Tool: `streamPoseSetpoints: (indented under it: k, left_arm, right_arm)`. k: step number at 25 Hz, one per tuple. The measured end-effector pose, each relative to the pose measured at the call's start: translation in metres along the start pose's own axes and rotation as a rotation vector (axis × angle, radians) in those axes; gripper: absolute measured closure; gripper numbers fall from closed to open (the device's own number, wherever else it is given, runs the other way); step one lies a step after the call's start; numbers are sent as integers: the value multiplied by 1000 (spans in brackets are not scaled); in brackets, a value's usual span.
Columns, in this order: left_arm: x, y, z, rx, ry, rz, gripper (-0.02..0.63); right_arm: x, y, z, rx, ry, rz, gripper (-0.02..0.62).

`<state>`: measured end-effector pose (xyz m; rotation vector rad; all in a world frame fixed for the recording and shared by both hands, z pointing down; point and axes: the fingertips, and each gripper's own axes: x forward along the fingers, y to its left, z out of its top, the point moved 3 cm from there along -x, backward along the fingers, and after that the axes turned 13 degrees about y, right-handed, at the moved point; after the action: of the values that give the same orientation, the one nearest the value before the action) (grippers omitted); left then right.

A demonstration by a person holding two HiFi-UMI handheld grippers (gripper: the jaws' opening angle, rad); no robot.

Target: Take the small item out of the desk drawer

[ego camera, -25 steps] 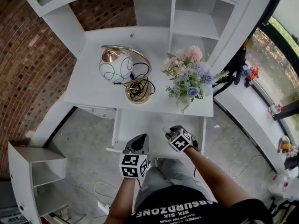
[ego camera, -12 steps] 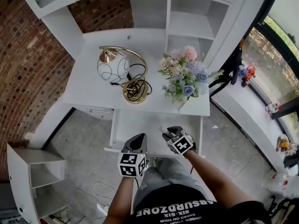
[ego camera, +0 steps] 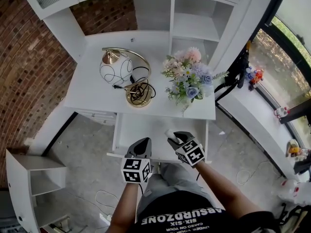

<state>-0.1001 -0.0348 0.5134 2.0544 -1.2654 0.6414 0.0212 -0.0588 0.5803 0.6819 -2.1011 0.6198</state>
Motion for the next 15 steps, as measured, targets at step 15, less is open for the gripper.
streamPoseSetpoints:
  k: [15]
  left_arm:
    - [-7, -24, 2, 26, -15, -29, 600]
  right_arm:
    - [-57, 30, 20, 34, -166, -12, 463]
